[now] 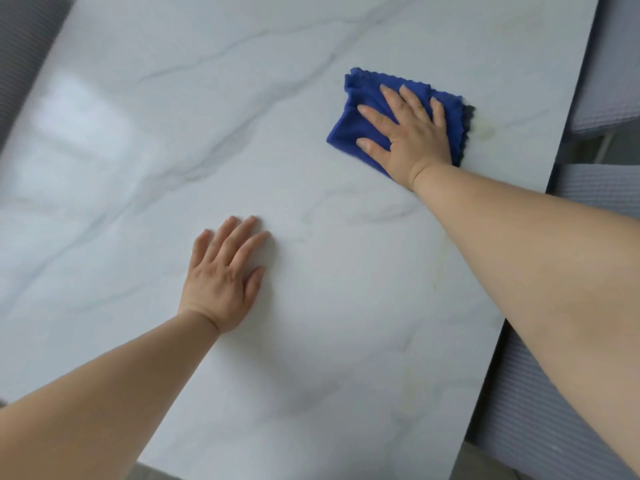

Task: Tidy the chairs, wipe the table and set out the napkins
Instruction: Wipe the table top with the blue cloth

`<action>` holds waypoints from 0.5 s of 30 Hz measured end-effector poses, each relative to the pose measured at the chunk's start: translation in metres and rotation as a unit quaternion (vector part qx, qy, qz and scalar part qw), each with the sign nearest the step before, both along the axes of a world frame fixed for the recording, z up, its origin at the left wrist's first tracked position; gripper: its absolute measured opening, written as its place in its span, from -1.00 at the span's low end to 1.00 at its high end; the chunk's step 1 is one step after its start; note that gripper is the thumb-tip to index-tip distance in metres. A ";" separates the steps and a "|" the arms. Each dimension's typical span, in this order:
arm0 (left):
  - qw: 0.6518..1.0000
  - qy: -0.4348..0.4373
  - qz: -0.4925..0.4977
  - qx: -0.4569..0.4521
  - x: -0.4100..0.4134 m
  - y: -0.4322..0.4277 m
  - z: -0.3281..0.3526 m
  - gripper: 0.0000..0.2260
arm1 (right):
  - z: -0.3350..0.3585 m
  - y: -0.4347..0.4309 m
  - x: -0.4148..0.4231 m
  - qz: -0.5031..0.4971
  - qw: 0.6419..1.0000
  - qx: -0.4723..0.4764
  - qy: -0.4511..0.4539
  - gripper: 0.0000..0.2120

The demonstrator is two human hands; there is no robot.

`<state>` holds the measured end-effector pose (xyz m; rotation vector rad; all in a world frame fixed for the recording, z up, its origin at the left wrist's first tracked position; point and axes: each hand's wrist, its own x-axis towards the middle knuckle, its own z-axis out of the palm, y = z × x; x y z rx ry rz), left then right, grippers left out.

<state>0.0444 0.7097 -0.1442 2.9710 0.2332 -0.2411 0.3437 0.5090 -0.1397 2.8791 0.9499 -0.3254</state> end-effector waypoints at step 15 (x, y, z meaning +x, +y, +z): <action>1.000 -0.019 -0.001 0.011 0.000 0.001 -0.002 -0.51 | -0.003 -0.032 -0.112 -0.094 0.995 0.022 0.028 -0.45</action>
